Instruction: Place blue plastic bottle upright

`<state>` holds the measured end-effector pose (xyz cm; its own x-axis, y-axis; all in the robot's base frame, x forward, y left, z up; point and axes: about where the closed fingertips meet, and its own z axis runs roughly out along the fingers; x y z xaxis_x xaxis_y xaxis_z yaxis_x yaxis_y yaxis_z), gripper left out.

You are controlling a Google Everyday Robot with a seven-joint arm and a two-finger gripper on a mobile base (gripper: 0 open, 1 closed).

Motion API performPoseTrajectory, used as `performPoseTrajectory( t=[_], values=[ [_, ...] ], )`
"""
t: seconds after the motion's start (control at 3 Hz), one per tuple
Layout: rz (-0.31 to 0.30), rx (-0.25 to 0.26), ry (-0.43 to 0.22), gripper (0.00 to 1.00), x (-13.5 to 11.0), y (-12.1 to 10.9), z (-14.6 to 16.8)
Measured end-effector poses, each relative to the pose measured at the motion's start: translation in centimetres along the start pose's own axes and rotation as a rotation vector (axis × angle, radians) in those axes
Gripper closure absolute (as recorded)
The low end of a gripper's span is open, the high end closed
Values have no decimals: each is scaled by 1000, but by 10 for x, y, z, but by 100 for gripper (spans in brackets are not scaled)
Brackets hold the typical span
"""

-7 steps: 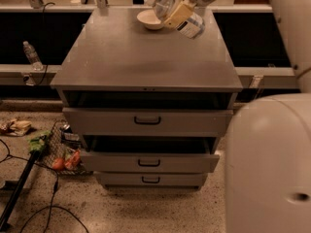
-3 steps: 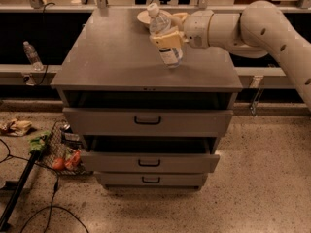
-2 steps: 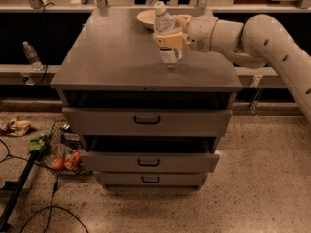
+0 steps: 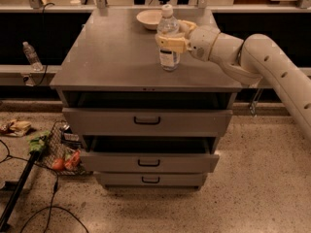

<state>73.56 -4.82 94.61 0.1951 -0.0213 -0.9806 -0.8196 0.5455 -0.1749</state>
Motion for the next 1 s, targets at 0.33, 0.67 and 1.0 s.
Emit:
performPoseTrajectory(
  t=[0.33,0.67,1.0],
  values=[
    [43,18,27,76,7,-3,-5],
    [67,20,61,53,13,-3,-9],
    [71,22,87,30,16,-3,-12]
  ],
)
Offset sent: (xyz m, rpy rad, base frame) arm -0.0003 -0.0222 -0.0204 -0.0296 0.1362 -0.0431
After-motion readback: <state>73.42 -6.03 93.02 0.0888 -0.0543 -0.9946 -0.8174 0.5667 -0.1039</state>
